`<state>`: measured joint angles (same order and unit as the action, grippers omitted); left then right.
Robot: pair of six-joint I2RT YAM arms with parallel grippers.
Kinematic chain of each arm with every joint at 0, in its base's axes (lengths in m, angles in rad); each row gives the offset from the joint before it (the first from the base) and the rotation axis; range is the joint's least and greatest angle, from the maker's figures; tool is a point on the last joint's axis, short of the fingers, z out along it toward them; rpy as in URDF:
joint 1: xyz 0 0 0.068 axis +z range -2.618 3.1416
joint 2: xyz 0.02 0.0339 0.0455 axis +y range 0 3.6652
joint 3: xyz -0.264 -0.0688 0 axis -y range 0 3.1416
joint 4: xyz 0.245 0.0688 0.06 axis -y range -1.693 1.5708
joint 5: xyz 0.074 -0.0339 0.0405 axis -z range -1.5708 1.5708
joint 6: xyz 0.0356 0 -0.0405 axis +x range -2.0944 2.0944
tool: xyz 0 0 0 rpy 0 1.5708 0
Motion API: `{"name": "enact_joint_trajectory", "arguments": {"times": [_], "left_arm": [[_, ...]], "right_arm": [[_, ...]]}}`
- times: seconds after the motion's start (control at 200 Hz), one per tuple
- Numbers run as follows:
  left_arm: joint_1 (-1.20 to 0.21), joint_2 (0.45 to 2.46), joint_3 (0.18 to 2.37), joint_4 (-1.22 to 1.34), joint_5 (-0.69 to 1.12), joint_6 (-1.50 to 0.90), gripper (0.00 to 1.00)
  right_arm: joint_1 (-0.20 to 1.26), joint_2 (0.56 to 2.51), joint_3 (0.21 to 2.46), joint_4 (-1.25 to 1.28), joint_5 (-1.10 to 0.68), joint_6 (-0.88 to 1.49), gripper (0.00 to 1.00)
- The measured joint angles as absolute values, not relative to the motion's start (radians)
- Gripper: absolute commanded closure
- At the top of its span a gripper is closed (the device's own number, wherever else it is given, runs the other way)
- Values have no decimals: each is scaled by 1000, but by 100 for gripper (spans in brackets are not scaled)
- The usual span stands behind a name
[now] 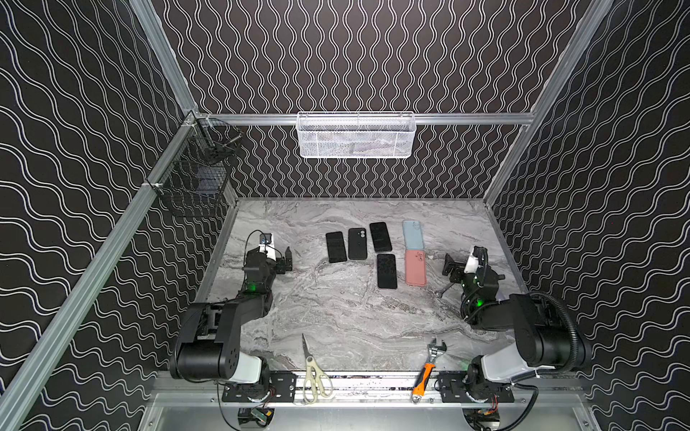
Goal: Take the phone out of the phone case
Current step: Reset both arms
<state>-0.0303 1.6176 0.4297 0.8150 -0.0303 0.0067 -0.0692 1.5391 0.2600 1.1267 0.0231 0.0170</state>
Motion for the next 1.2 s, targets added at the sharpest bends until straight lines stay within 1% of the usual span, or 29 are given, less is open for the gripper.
{"name": "enact_joint_trajectory", "arguments": {"times": [0.461,0.586,0.716,0.846,1.091,1.201], "left_arm": [[-40,1660,373,959,-22,36,1],[-40,1660,372,972,-19,36,1],[-40,1660,372,978,-11,39,1],[-40,1660,372,979,-7,44,1],[-41,1660,372,979,-6,52,1],[-41,1660,372,979,-4,52,1]], "right_arm": [[-71,1539,198,1222,17,15,0],[-71,1539,198,1237,18,15,0],[-71,1539,239,1211,69,36,0],[-72,1540,256,1191,60,33,0],[-72,1540,245,1170,-63,-8,0],[-72,1540,244,1171,-88,-19,0]]}}
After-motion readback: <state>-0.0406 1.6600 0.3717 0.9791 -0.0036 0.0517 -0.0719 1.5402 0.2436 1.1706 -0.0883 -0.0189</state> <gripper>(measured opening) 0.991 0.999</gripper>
